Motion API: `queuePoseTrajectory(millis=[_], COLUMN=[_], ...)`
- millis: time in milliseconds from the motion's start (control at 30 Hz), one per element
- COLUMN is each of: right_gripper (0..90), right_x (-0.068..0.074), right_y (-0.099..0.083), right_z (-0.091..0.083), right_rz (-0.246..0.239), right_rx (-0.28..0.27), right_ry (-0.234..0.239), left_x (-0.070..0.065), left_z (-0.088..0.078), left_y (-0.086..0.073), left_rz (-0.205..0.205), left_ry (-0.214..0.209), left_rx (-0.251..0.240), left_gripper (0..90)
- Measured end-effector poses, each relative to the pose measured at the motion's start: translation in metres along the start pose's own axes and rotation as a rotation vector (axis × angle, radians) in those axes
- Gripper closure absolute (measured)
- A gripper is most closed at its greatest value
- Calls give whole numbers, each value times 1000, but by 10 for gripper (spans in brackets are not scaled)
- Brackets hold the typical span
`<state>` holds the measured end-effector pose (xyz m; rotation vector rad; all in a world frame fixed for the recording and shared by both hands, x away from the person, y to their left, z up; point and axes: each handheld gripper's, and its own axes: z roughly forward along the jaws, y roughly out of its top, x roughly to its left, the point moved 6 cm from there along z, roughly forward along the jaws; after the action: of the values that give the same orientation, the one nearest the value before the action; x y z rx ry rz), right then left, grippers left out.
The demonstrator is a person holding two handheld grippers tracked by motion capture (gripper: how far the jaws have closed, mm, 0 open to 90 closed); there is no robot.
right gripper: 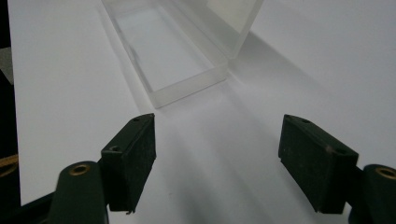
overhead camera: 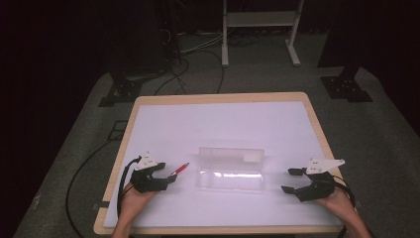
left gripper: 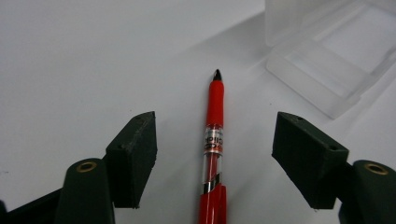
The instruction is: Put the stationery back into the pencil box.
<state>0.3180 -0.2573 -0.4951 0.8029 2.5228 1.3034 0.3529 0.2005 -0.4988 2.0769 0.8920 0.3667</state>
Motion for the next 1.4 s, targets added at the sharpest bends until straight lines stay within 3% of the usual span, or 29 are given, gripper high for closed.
queuePoseTrajectory(millis=[433,700,1100,1400], right_gripper=[270,270,270,269], right_x=[-1,-2,-3,-3], right_y=[-10,-11,-11,-12], right_z=[-1,0,-1,0], right_rz=[3,0,-8,-11], right_rx=[-4,-6,-15,-12], right_ry=[-2,-7,-18,-24], left_x=[1,1,2,-3], left_z=[8,12,13,13], left_y=[-3,-6,-6,-5], left_rz=[-3,0,25,58], left_ry=[-8,-20,16,20], left_rx=[42,73,79,81], left_gripper=[561,632,776,792])
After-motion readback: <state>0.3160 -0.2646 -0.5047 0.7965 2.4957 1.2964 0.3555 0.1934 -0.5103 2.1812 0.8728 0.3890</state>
